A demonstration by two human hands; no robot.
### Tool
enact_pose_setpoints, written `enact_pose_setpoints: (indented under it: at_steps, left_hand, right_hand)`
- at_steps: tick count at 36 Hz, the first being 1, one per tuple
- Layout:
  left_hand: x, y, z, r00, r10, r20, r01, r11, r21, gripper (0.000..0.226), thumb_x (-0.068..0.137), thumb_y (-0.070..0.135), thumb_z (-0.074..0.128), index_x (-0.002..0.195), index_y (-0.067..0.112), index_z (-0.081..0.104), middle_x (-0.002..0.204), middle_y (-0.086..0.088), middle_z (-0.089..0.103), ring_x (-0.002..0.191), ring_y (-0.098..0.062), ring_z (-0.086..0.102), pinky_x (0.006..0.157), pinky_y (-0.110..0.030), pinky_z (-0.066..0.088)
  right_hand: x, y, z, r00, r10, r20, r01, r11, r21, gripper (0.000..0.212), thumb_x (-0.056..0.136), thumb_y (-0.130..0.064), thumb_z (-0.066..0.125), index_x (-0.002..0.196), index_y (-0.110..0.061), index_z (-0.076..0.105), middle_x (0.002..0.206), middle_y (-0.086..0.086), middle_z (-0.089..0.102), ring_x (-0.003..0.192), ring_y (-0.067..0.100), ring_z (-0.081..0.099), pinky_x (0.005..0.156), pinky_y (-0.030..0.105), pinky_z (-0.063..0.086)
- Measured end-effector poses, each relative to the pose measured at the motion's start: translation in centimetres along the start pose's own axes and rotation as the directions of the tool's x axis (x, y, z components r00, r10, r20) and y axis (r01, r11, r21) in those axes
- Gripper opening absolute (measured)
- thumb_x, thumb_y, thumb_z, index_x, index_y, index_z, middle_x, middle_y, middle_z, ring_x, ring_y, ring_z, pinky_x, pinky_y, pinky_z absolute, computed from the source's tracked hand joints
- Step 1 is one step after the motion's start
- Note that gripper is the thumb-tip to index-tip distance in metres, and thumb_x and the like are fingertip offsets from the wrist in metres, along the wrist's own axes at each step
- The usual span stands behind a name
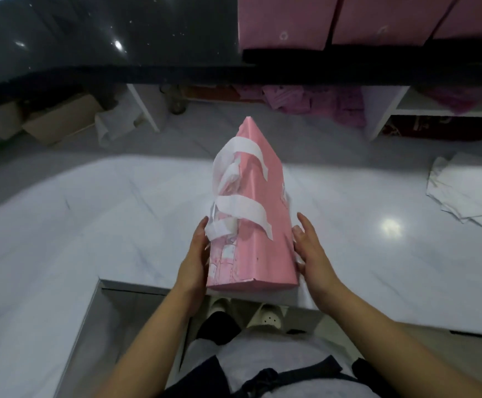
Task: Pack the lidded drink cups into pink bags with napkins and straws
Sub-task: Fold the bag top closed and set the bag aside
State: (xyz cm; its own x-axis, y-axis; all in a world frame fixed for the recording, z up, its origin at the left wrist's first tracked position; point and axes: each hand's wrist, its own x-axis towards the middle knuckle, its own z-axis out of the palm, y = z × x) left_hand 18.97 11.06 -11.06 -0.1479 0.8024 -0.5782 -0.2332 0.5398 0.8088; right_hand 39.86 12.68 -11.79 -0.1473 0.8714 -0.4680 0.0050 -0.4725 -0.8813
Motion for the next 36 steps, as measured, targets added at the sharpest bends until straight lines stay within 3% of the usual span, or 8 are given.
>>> enact_pose_setpoints:
  at_steps: [2,4,7,12,18,22,29,36]
  left_hand:
    - [-0.3,0.2,0.7,1.000,-0.025,0.017,0.026,0.997,-0.068,0.047,0.100,0.058,0.037,0.129,0.028,0.060,0.108,-0.004,0.076,0.094,-0.019,0.074,0.073,-0.033,0.059]
    - [-0.5,0.4,1.1,0.999,-0.024,0.042,0.029,0.991,-0.134,0.049,0.102,0.055,0.033,0.125,0.023,0.061,0.097,-0.003,0.077,0.085,-0.018,0.075,0.065,-0.029,0.059]
    - [-0.7,0.3,1.3,0.999,0.002,0.046,0.006,0.986,-0.165,0.046,0.104,0.049,0.031,0.121,0.021,0.063,0.092,-0.001,0.077,0.083,-0.017,0.074,0.070,-0.031,0.061]
    - [-1.8,0.4,0.9,0.999,-0.025,0.024,0.030,0.969,-0.244,0.046,0.103,0.049,0.035,0.127,0.021,0.064,0.109,-0.005,0.074,0.092,-0.019,0.073,0.084,-0.039,0.055]
    - [-2.5,1.9,0.4,0.998,0.063,0.008,-0.059,0.967,-0.246,0.047,0.103,0.049,0.031,0.116,0.019,0.066,0.094,-0.004,0.077,0.081,-0.016,0.074,0.063,-0.027,0.059]
    - [-2.8,3.7,0.0,0.988,0.151,-0.032,-0.155,0.966,-0.206,0.043,0.105,0.045,0.032,0.110,0.020,0.067,0.086,-0.002,0.077,0.074,-0.015,0.074,0.059,-0.026,0.058]
    - [-3.5,7.9,-1.9,0.945,0.312,-0.099,-0.325,0.931,-0.168,0.035,0.106,0.035,0.032,0.097,0.020,0.062,0.069,0.004,0.072,0.058,-0.007,0.069,0.049,-0.021,0.054]
    - [-2.9,15.5,-5.0,0.856,0.512,-0.076,-0.517,0.842,-0.155,0.035,0.102,0.040,0.033,0.106,0.025,0.064,0.080,0.010,0.076,0.071,-0.006,0.072,0.054,-0.021,0.056]
  right_hand:
    - [0.1,-0.2,0.9,1.000,-0.005,-0.013,0.006,0.998,0.059,0.056,0.092,-0.062,0.036,0.145,-0.044,0.030,0.117,-0.036,0.050,0.103,-0.011,0.058,0.085,0.020,0.046]
    - [0.3,-0.2,1.6,0.999,-0.022,-0.028,0.025,0.996,0.089,0.055,0.090,-0.069,0.041,0.137,-0.041,0.044,0.117,-0.027,0.062,0.104,-0.005,0.063,0.090,0.029,0.051]
    - [0.3,-0.5,2.1,1.000,-0.011,-0.008,0.012,0.995,0.104,0.062,0.088,-0.072,0.039,0.137,-0.035,0.049,0.128,-0.008,0.064,0.116,0.014,0.063,0.102,0.045,0.049]
    - [0.2,-1.2,2.7,0.996,0.034,0.079,-0.045,0.990,0.134,0.056,0.095,-0.067,0.032,0.132,-0.031,0.056,0.120,-0.005,0.070,0.110,0.016,0.067,0.104,0.045,0.049]
    - [-0.1,-2.3,3.6,0.990,-0.067,0.125,0.055,0.994,0.096,0.048,0.099,-0.063,0.034,0.143,-0.045,0.039,0.133,-0.016,0.060,0.118,0.007,0.061,0.105,0.039,0.047]
    - [0.2,-4.0,4.1,0.976,-0.107,0.187,0.091,0.991,0.093,0.064,0.089,-0.076,0.039,0.147,-0.057,0.019,0.145,-0.025,0.045,0.125,0.003,0.055,0.108,0.042,0.045]
    - [0.5,-9.8,6.0,0.929,-0.268,0.255,0.240,0.961,0.137,0.051,0.096,-0.059,0.035,0.145,-0.057,0.021,0.128,-0.032,0.054,0.106,-0.004,0.064,0.077,0.020,0.057]
    - [2.5,-16.7,9.8,0.855,-0.440,0.276,0.409,0.898,0.166,0.065,0.087,-0.058,0.044,0.149,-0.054,0.023,0.139,-0.035,0.043,0.117,-0.010,0.056,0.086,0.016,0.051]
